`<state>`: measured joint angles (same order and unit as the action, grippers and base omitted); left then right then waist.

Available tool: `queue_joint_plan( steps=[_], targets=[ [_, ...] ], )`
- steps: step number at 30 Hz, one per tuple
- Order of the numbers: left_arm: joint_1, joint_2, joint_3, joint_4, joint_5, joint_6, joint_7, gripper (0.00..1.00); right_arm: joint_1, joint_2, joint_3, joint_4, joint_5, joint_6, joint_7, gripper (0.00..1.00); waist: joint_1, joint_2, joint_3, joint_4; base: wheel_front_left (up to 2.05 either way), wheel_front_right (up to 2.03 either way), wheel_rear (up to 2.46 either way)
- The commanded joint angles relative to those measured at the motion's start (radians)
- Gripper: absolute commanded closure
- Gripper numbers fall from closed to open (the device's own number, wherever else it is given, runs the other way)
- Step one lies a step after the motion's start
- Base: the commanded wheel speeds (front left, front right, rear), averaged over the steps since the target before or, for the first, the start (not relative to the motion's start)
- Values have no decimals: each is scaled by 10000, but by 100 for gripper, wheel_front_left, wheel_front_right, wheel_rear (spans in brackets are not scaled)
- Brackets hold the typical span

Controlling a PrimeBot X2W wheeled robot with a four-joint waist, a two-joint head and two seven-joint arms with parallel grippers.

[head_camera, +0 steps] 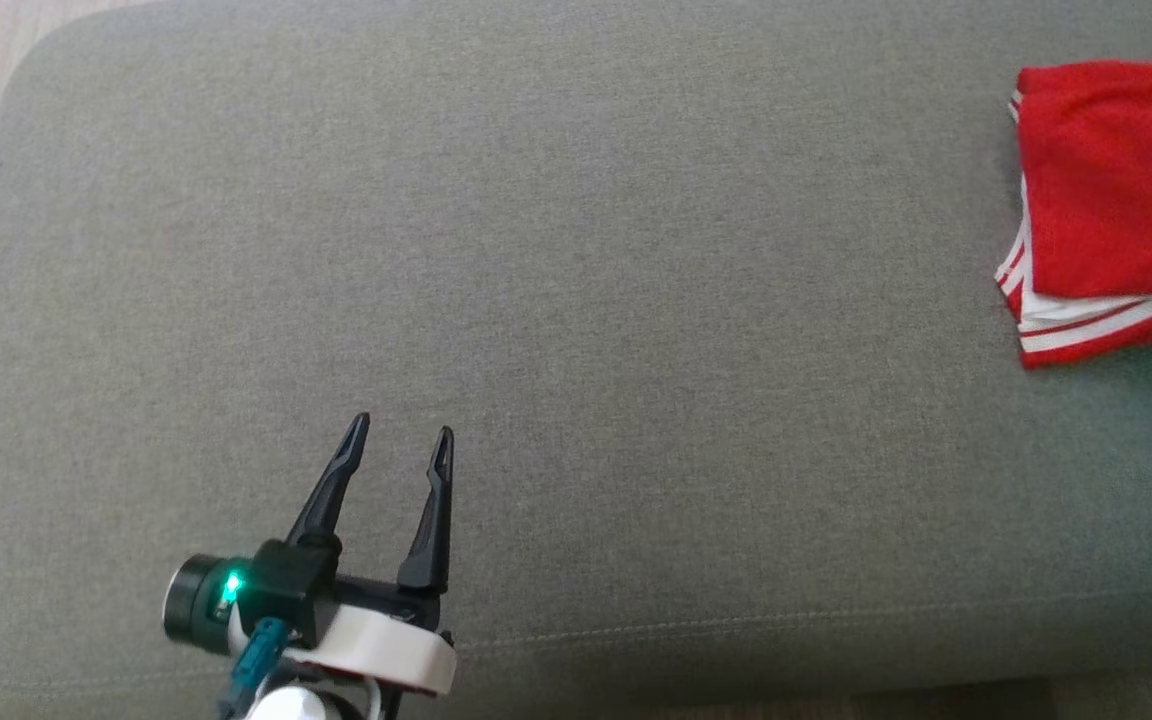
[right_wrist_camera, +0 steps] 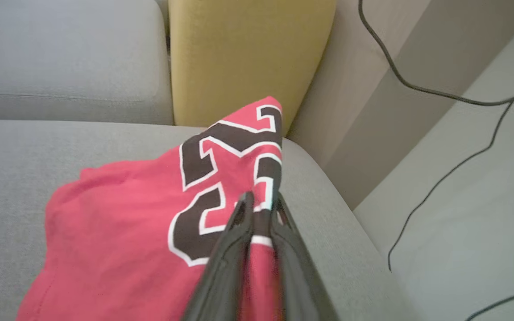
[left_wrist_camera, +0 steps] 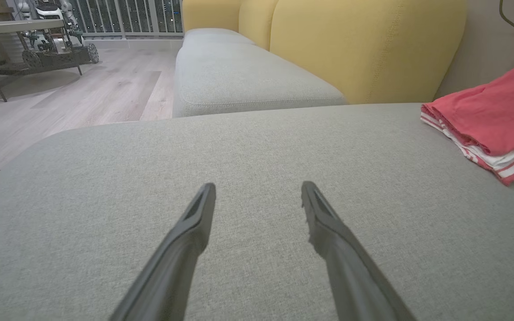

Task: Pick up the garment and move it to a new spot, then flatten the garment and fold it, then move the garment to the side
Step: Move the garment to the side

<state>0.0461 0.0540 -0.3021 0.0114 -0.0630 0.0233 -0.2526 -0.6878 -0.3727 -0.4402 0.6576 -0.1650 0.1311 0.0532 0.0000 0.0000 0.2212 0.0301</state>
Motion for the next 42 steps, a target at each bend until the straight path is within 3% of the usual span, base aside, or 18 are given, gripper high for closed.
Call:
queue_joint_plan(
  steps=[1,5,9,12,13,17,23,26,33,42],
  targets=[
    [-325,-37,349,-280,7,7,-92,0,71,-111,-103,-477,-220,-4,-9,0,0,0,-14,36,0,0,0],
    [-326,-37,384,-227,-14,9,-92,0,471,259,-796,-1128,-1326,-4,-345,0,0,0,-99,83,0,0,0],
    [-257,-37,471,-211,-33,74,-92,0,853,1107,-846,-2020,-2107,-4,-925,0,0,0,-295,83,0,0,0],
    [-151,-37,560,-204,-219,197,-92,0,1302,1961,-327,-2383,-1963,-4,-1218,0,0,0,-498,91,0,0,0],
    [-91,-37,640,-219,-406,317,-92,0,1724,2468,271,-2556,-1641,-4,-1472,0,0,0,-646,109,0,0,0],
    [31,-37,828,-300,-616,631,-92,0,2692,2989,1718,-2556,-440,-4,-2243,0,0,0,-980,184,0,0,0],
    [235,-38,1083,-445,-1003,876,-92,0,3922,3199,3442,-2663,1116,-4,-3113,0,0,0,-1525,418,0,0,0],
    [369,-38,1207,-612,-1131,844,-92,0,4482,3217,3975,-3864,1947,-4,-3142,0,0,0,-1691,504,0,0,0],
    [561,-38,1351,-619,-1150,689,-92,0,6000,3222,4341,-5798,2541,-4,-3147,0,0,0,-2065,647,0,0,0],
    [766,-38,1488,-547,-923,502,-92,0,7210,3223,4272,-6135,2703,-4,-3148,0,0,0,-2396,545,0,0,0]
  ],
)
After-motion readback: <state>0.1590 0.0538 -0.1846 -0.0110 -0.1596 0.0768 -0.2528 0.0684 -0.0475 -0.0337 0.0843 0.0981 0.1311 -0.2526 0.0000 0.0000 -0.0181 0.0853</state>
